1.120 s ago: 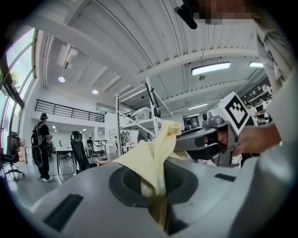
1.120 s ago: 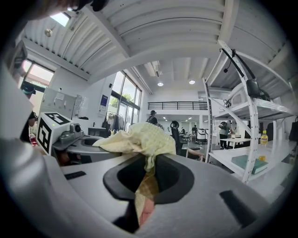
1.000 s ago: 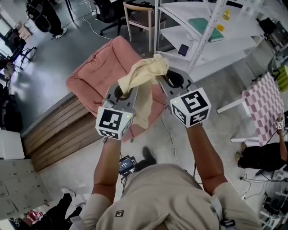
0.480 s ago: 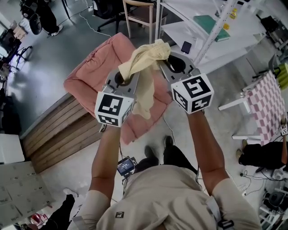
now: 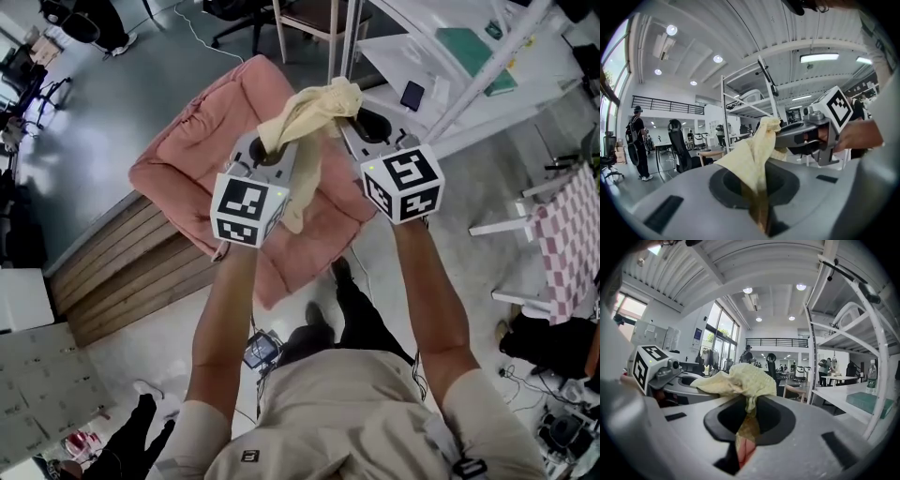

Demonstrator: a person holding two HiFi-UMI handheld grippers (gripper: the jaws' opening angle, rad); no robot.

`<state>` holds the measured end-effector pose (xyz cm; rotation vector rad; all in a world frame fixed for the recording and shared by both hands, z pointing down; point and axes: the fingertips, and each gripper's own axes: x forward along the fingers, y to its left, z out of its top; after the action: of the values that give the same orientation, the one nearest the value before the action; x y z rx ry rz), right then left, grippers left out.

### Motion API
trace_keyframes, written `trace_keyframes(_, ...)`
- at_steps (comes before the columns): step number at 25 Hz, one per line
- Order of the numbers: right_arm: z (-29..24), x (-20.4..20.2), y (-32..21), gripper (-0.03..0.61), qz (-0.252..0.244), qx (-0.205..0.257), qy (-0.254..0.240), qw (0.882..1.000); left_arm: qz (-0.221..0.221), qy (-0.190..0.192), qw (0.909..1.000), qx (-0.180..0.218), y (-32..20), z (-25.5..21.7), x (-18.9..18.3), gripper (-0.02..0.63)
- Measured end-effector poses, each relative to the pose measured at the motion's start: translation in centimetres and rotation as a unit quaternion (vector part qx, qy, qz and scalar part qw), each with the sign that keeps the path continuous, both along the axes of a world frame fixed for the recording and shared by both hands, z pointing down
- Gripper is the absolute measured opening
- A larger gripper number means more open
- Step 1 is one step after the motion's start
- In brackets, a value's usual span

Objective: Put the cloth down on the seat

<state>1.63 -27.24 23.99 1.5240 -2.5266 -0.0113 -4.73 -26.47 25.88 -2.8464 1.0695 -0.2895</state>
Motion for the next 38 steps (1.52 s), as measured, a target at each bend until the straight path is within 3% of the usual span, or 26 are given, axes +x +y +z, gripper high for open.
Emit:
trace_keyframes(19,15.7,2.0,-15.0,0.041,-0.022,-0.069,0.014,0.997,-0.042,-0.034,0.996,-0.071,-14.7,15.6,1.8,0.029)
trace_keyframes(38,32.5,4.7,-22.5,0.051,-0.035,-0.167,0.033,0.985,-0.066,-0.061,0.9811,-0.171,-21.9,31.3,4.0,0.034)
